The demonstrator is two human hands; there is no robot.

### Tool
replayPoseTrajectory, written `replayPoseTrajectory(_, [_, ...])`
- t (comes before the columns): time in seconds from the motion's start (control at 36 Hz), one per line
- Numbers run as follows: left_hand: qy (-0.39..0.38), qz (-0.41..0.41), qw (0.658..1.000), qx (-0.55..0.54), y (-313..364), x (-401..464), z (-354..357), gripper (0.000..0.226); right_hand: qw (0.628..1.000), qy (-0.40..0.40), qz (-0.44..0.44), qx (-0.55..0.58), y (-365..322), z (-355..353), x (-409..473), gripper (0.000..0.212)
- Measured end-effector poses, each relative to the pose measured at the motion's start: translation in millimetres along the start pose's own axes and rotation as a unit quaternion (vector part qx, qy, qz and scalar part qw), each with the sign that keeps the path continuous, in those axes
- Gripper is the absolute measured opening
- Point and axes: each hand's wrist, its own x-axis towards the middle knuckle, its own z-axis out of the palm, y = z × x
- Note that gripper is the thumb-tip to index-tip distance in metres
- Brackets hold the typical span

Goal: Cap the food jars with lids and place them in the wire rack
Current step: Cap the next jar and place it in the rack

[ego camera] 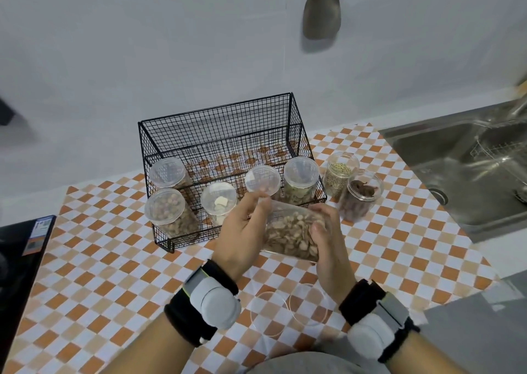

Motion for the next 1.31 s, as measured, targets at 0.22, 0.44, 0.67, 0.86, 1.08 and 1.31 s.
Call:
replayPoseTrajectory(0.22, [0.053, 0.035, 0.994, 0.09, -6.7, 0.6, -1.7, 0.039, 0.989, 0.015, 0.114, 0.088, -8.0, 6.9, 9.0, 0.029])
replayPoseTrajectory(0.44, [0.085, 0.062, 0.99, 0.089, -7.1, -2.0, -1.8, 0.05, 0.985, 0.003, 0.158, 0.066, -7.0, 6.8, 11.4, 0.021])
replayPoseTrajectory(0.67, [0.073, 0.04, 0.991, 0.106, -12.5, -2.5, -4.8, 0.05, 0.986, -0.01, 0.153, 0.058, 0.9, 7.3, 11.7, 0.026])
replayPoseTrajectory(0.86, [0.0, -0.039, 0.995, 0.088, -15.2, 6.5, -13.4, 0.047, 0.983, -0.031, 0.174, 0.047, 9.3, 8.4, 13.6, 0.049])
replayPoseTrajectory(1.08, [0.012, -0.06, 0.995, 0.077, -1.5, 5.6, -18.5, 0.064, 0.976, -0.047, 0.207, 0.041, 16.1, 8.5, 14.7, 0.045])
replayPoseTrajectory(1.31, [0.045, -0.035, 0.991, 0.124, -2.0, 17.9, -38.6, 0.075, 0.975, -0.08, 0.21, 0.002, 33.1, 8.4, 17.8, 0.045])
